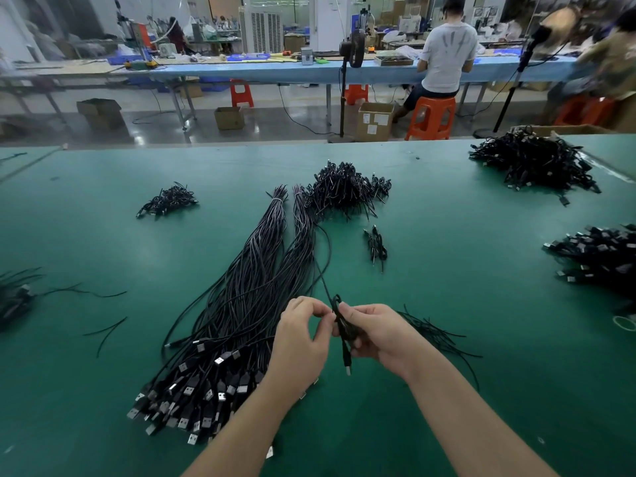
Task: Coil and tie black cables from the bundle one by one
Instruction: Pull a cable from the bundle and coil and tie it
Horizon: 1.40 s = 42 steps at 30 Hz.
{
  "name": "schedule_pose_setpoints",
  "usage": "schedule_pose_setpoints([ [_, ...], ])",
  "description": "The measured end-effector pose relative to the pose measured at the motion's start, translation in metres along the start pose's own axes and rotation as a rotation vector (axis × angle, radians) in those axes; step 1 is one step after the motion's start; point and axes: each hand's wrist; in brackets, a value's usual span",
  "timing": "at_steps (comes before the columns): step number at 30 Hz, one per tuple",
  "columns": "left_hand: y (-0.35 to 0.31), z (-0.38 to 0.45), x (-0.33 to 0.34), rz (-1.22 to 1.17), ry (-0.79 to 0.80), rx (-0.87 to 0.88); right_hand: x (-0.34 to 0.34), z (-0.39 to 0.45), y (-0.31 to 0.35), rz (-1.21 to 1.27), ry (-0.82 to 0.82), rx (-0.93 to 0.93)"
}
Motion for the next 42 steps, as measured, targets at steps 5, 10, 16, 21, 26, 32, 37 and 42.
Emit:
schedule_pose_setpoints([
  [5, 0.003, 0.005, 0.000, -0.297, -0.029, -0.297, -0.003, 0.000, -0.007, -0.705, -0.280, -0.280],
  [10, 0.002, 0.008, -0.003, -0.561, -0.014, -0.420, -0.005, 0.001, -0.012, -0.999, -0.169, -0.497],
  [16, 0.001, 0.006, 0.000, -0.518, -0.057, -0.332, 0.003, 0.000, -0.006, -0.744, -0.206, -0.399],
  [21, 0.000, 0.002, 0.001, -0.213, -0.107, -0.122, 0.009, -0.002, 0.000, -0.510, -0.145, -0.267],
  [26, 0.004, 0.000, 0.000, -0.058, -0.097, -0.036, 0.008, 0.000, -0.004, -0.278, -0.074, -0.221],
  [32, 0.011, 0.004, 0.001, -0.199, -0.064, -0.162, 0.008, 0.005, -0.007, -0.219, -0.113, -0.230],
  [37, 0.015, 0.000, 0.003, -0.248, -0.022, -0.198, 0.004, 0.012, -0.013, -0.277, -0.240, -0.226],
  [42, 0.018, -0.001, 0.009, -0.114, 0.107, -0.241, 0.002, 0.020, -0.022, -0.284, -0.291, -0.184],
])
Point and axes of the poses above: each hand's wrist, its own z-axis towards the middle knuckle, its own x-axis out of the palm, y = z × x, and after that the axes turned 13 degrees about y, right-handed
